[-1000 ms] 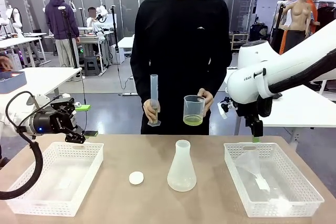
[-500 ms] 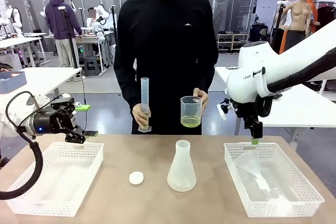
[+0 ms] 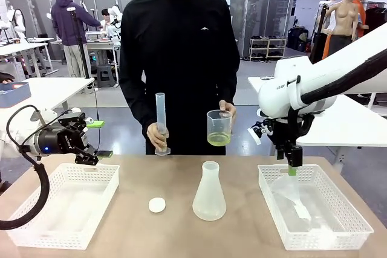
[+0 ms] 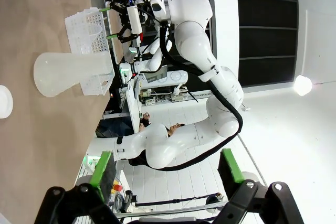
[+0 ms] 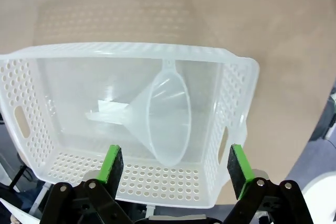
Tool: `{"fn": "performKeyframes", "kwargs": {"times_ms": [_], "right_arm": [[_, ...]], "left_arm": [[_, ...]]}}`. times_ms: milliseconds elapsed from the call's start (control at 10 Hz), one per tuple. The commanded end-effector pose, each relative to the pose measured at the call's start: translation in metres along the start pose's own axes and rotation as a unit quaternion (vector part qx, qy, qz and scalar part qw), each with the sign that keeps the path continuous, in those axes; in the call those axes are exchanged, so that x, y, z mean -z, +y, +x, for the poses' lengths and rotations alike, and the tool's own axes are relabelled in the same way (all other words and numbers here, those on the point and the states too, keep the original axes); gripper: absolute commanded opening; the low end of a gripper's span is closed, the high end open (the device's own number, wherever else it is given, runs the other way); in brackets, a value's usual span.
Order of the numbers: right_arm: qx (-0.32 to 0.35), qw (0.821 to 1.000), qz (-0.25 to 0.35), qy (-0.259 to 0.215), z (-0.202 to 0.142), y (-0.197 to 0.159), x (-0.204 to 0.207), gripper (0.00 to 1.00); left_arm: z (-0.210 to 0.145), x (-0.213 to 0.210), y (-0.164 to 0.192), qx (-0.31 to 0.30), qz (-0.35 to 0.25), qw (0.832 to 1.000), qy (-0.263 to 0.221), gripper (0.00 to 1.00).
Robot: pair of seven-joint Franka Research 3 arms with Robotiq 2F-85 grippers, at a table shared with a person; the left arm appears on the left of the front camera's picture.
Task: Prepare the solutions needed for the experiment.
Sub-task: Pick up the Plastic Funnel and insert it into the Big flask.
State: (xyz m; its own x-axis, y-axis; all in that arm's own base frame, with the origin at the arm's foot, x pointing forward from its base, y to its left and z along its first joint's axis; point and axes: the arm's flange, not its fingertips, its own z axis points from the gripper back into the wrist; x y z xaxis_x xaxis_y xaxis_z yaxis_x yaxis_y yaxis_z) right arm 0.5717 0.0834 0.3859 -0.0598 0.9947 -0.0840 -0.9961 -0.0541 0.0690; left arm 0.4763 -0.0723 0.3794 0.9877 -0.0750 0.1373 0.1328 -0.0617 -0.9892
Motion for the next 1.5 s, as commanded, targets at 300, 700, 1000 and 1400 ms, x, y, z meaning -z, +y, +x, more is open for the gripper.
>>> {"fn": "performKeyframes", "kwargs": {"times_ms": [300, 700, 1000, 1400], "right_arm": [[-0.037, 0.997, 0.064, -0.027, 0.0, -0.011, 0.013, 1.0], [-0.046, 0.993, 0.105, -0.021, -0.001, -0.007, 0.023, 1.0], [-0.054, 0.991, 0.118, -0.02, -0.003, -0.013, 0.028, 0.89], [-0.053, 0.989, 0.135, -0.013, -0.008, -0.02, 0.031, 0.55]], "left_arm": [[-0.001, 0.0, -0.002, -0.002, -0.004, 1.0, -0.003, 1.0], [-0.001, 0.0, -0.002, -0.002, -0.004, 1.0, -0.003, 1.0], [-0.001, 0.0, -0.002, -0.002, -0.004, 1.0, -0.003, 1.0], [-0.001, 0.0, -0.002, -0.002, -0.004, 1.0, -0.003, 1.0]]}}
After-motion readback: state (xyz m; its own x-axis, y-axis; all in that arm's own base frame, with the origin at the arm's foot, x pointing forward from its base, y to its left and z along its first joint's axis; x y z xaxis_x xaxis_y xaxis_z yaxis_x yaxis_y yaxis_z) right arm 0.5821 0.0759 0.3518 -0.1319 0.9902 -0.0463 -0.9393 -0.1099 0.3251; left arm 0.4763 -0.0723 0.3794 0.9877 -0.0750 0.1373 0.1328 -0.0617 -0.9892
